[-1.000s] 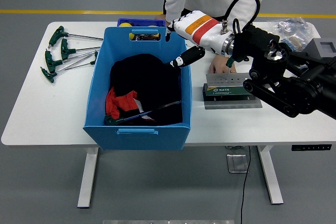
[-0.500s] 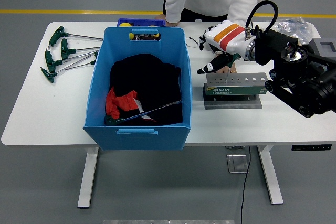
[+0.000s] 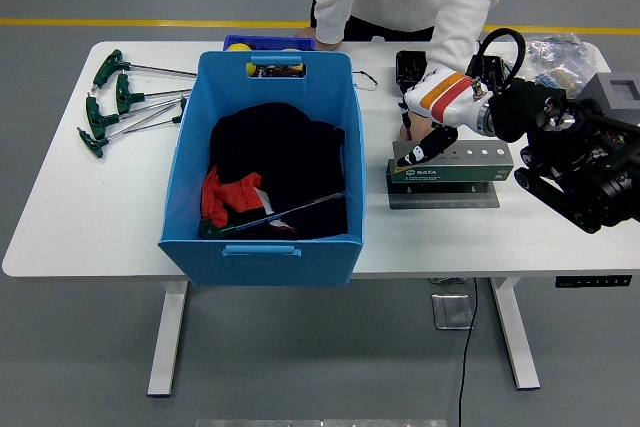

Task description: Lift tool from toolbox,place it in box,lift tool from toolbox,place it in box

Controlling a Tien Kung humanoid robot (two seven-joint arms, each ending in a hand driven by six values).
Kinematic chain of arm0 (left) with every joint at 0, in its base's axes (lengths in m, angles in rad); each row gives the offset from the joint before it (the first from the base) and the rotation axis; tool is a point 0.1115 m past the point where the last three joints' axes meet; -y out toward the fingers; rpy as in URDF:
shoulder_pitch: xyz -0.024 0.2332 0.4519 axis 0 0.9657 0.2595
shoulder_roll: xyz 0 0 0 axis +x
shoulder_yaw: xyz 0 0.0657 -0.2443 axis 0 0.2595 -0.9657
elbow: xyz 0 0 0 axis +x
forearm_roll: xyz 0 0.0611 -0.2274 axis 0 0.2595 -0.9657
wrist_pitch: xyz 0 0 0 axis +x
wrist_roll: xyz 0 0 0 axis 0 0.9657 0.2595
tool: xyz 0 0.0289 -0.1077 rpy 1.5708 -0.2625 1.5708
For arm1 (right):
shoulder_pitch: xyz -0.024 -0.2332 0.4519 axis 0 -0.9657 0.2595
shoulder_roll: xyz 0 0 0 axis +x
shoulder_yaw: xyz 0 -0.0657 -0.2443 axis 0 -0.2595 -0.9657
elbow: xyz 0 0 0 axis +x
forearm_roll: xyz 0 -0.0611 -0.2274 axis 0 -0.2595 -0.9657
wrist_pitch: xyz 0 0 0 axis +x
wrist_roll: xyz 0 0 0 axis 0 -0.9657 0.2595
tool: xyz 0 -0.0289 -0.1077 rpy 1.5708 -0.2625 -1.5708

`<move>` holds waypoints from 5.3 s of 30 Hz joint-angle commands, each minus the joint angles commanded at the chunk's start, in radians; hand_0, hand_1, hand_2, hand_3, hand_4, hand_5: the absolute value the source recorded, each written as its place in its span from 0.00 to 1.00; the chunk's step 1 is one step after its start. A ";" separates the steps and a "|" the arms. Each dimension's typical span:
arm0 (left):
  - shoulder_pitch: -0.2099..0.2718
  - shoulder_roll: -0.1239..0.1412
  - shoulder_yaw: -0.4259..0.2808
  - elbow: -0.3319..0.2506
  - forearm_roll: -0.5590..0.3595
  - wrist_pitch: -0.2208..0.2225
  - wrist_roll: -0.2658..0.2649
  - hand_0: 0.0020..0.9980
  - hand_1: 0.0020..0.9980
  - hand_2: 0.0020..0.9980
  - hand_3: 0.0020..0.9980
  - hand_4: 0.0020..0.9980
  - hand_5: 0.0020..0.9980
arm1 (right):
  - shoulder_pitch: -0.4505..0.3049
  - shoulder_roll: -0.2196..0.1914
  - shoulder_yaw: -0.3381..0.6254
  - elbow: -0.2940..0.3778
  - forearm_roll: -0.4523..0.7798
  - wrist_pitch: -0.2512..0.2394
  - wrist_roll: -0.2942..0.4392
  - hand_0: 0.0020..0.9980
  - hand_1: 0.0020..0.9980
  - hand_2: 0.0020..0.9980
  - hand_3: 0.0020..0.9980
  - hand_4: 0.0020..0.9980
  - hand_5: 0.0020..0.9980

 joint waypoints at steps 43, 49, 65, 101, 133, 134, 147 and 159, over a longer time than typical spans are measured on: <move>-0.014 0.006 0.026 -0.017 -0.012 0.014 0.001 0.69 0.77 0.84 0.85 1.00 0.77 | 0.040 0.051 -0.057 -0.154 -0.143 -0.002 0.121 0.71 0.42 0.41 0.33 1.00 0.80; -0.016 0.007 0.024 -0.018 -0.007 0.015 0.002 0.69 0.77 0.84 0.85 1.00 0.77 | 0.042 0.057 -0.040 -0.174 -0.175 0.006 0.130 0.71 0.44 0.44 0.34 1.00 0.82; -0.016 0.008 0.029 -0.018 -0.012 0.014 0.000 0.69 0.77 0.84 0.85 1.00 0.78 | 0.042 0.048 -0.018 -0.180 -0.224 0.058 0.140 0.61 0.31 0.33 0.26 1.00 0.83; 0.002 0.013 0.018 -0.014 0.002 0.013 0.005 0.69 0.77 0.84 0.85 1.00 0.79 | 0.047 0.013 -0.144 -0.176 0.031 -0.075 0.098 0.00 0.00 0.00 0.04 0.81 0.70; 0.003 0.020 0.058 -0.017 -0.048 0.012 -0.005 0.68 0.76 0.83 0.85 1.00 0.80 | 0.145 -0.050 -0.019 -0.103 0.040 0.088 0.068 0.00 0.00 0.00 0.04 0.83 0.72; 0.003 0.020 0.058 -0.017 -0.048 0.012 -0.005 0.68 0.76 0.83 0.85 1.00 0.80 | 0.148 -0.053 -0.001 -0.092 0.037 0.094 0.066 0.00 0.00 0.00 0.04 0.83 0.72; 0.003 0.022 0.057 -0.018 -0.046 0.013 -0.003 0.68 0.76 0.83 0.85 1.00 0.80 | 0.159 -0.062 0.175 -0.004 0.013 0.156 0.036 0.00 0.00 0.00 0.04 0.83 0.72; 0.005 0.018 0.025 -0.012 -0.011 0.014 0.004 0.68 0.76 0.83 0.84 1.00 0.80 | 0.179 -0.021 0.308 0.285 0.005 0.053 -0.001 0.00 0.00 0.01 0.06 0.83 0.72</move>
